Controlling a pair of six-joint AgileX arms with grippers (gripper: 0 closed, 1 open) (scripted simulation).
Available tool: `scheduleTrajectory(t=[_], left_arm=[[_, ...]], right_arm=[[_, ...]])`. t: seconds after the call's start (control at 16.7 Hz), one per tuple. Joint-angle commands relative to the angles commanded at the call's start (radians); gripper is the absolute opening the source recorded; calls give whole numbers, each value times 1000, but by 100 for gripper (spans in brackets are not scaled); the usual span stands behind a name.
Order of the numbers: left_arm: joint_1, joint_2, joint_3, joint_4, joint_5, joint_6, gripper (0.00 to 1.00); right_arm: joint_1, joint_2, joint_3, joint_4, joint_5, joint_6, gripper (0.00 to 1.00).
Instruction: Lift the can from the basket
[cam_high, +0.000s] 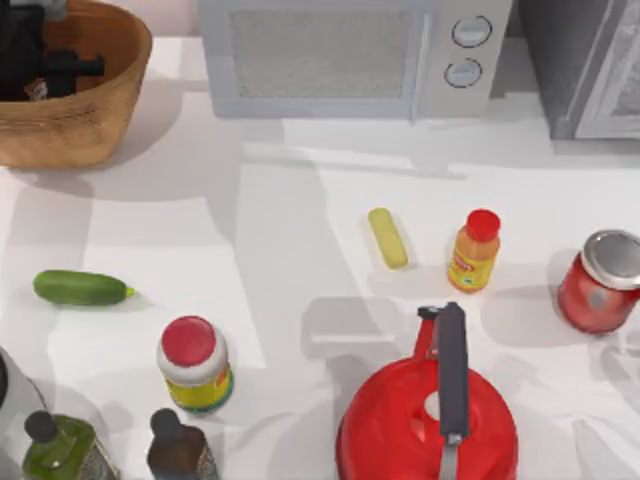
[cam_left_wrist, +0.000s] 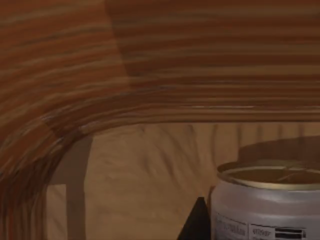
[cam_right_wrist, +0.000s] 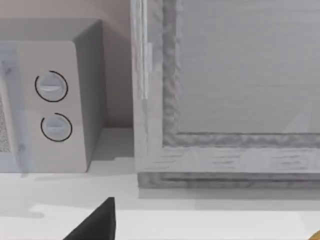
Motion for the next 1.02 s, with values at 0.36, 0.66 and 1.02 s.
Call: scheduleTrajectory(t=[0.36,0.66,1.02], left_arm=[[2,-28,13,-1,-5,5,0],[27,-129,-59,65,-15,-14,0],[71,-586,-426,300,-35,-50,0]], right_arm=[[0,0,0,0,0,0,100],[0,0,0,0,0,0,100],[0,0,0,0,0,0,100]])
